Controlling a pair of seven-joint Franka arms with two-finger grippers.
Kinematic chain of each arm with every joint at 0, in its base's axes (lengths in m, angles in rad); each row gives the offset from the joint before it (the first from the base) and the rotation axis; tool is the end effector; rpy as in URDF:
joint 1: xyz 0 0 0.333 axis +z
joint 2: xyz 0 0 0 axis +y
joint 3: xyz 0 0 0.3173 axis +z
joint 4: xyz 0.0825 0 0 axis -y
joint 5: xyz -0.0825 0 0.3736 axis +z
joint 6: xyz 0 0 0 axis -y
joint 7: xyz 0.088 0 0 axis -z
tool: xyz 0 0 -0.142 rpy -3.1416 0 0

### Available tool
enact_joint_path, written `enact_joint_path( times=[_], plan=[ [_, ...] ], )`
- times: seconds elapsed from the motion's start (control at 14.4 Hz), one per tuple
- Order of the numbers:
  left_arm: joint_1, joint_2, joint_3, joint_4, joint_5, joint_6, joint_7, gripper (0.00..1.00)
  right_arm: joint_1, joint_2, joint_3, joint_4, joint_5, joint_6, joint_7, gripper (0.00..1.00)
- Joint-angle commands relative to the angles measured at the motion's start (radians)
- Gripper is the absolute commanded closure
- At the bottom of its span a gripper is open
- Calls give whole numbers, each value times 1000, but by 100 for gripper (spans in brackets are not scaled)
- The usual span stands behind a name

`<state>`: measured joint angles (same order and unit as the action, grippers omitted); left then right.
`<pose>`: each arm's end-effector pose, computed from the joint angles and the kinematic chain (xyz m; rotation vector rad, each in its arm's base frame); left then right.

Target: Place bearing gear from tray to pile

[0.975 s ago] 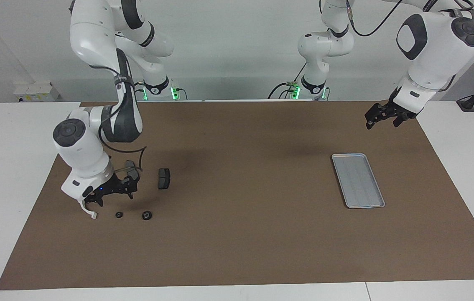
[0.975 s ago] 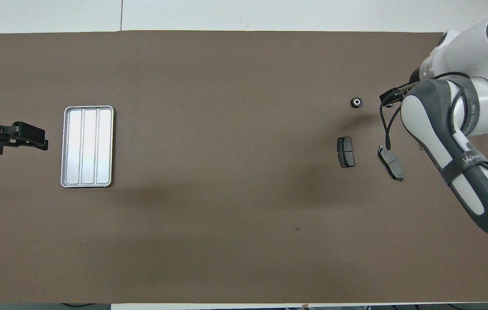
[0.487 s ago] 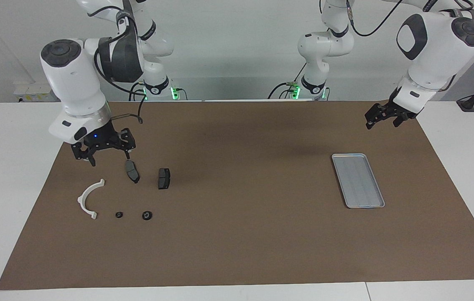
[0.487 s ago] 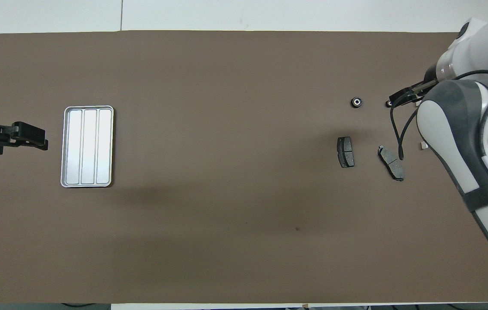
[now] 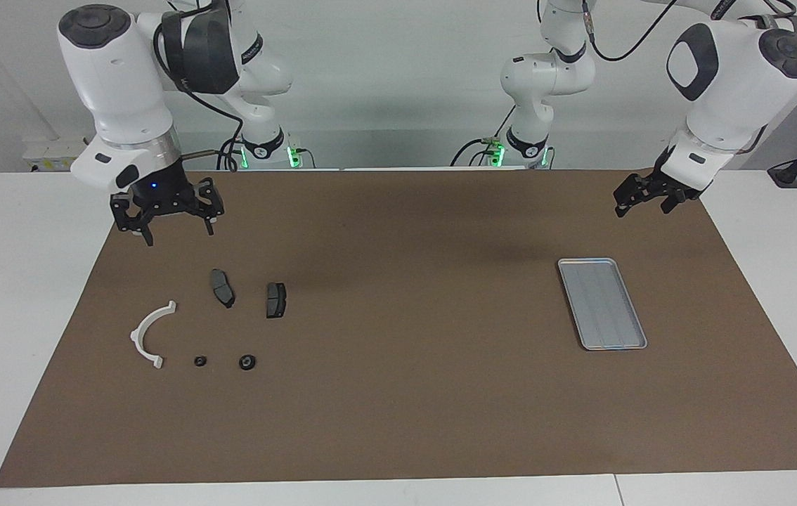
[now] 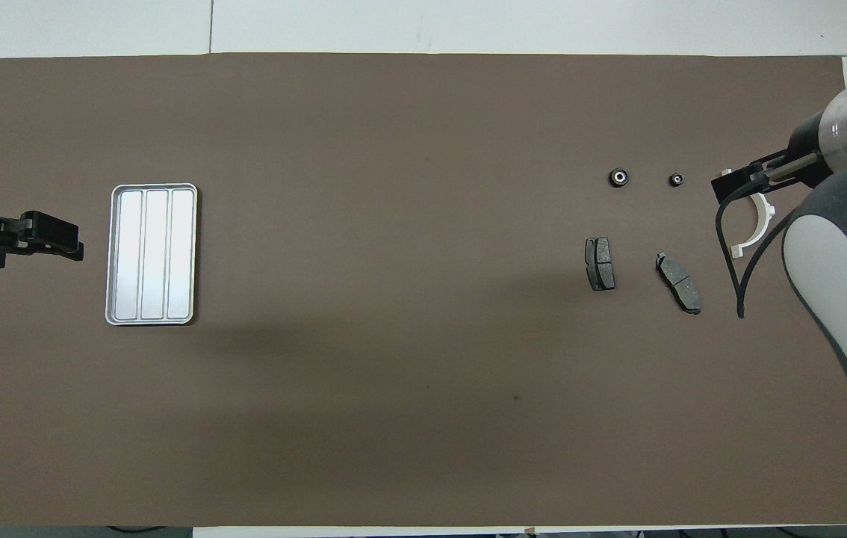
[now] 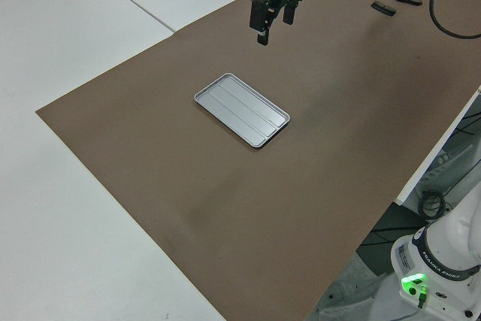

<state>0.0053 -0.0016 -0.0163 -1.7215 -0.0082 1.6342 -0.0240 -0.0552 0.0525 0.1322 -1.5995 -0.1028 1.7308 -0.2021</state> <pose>0.5392 -0.0071 0.5275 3.1320 0.0217 -0.1345 0.5764 0.0298 0.5637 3.0075 0.4407 0.1113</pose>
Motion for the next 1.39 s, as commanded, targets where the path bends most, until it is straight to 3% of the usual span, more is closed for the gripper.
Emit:
enact_joint_path(
  times=[0.0,0.35,0.63,1.32],
  plan=[
    [2,-28,-5,-27,7,18,-14,0,8,-72,-3,-19,32,-57,70,0],
    [2,-28,-5,-27,7,18,-14,0,92,-122,-150,-17,132,-158,142,0],
    [2,-28,-5,-27,7,18,-14,0,91,-134,-154,-66,130,-143,144,0],
    [2,-28,-5,-27,7,18,-14,0,94,-132,-154,-56,126,-171,191,0]
  ],
)
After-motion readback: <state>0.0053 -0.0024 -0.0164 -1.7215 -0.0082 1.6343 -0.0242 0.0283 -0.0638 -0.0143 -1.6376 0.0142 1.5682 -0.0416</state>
